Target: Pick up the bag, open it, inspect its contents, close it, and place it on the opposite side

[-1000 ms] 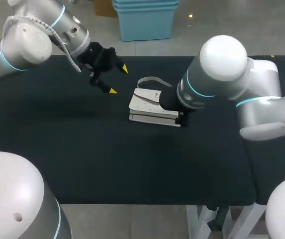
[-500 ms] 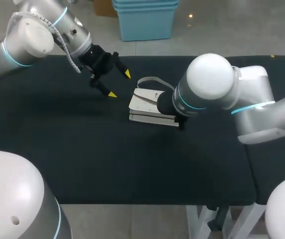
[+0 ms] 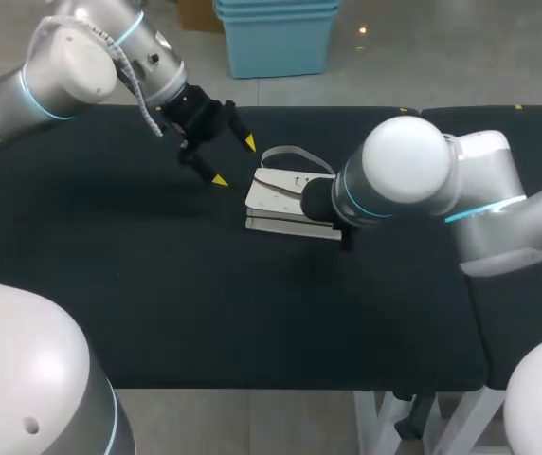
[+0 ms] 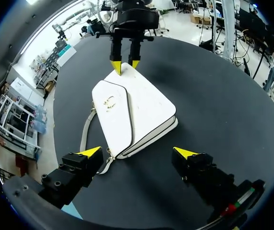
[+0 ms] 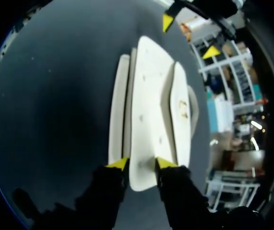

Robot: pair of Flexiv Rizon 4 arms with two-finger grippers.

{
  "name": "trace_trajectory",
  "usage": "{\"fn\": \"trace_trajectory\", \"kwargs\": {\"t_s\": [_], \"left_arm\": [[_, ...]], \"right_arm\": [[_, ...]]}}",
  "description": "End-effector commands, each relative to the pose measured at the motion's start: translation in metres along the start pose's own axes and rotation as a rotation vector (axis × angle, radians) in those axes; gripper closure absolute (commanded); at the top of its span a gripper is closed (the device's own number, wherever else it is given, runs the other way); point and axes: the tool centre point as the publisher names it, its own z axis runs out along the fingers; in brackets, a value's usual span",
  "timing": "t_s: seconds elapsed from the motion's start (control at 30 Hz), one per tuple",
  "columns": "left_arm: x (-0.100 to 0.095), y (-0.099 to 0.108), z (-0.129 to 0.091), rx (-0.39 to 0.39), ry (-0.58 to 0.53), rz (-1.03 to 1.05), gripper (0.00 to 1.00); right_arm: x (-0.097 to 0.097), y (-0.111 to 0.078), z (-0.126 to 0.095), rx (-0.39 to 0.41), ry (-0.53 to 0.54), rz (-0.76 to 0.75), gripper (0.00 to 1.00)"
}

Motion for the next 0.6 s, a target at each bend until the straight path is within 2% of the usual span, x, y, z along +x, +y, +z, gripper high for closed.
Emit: {"fn": "trace_trajectory", "kwargs": {"t_s": [0.03,0.1,0.17,0.37,0.43,0.5,0.6], "left_arm": [[-0.005,0.002,0.006,0.003,0.010,0.002,0.00],[-0.005,0.002,0.006,0.008,0.010,0.006,0.00],[-0.006,0.001,0.007,0.015,0.005,0.016,0.00],[-0.009,-0.007,0.006,0.026,-0.075,0.048,0.00],[-0.011,-0.013,0.007,0.007,-0.111,0.094,0.00],[-0.008,-0.020,0.006,0.048,-0.149,0.191,0.00],[-0.008,-0.020,0.006,0.048,-0.149,0.191,0.00]], "right_arm": [[0.003,0.002,0.002,-0.006,-0.015,0.000,0.72],[0.003,0.003,0.002,-0.007,-0.016,-0.001,0.81],[0.004,0.004,0.002,-0.007,-0.018,-0.001,1.00],[0.006,0.005,0.004,-0.006,-0.024,0.001,1.00],[0.007,0.005,0.005,-0.002,-0.027,0.011,1.00],[0.007,0.005,0.005,-0.002,-0.026,0.014,1.00],[0.007,0.005,0.005,-0.002,-0.026,0.014,1.00]]}}
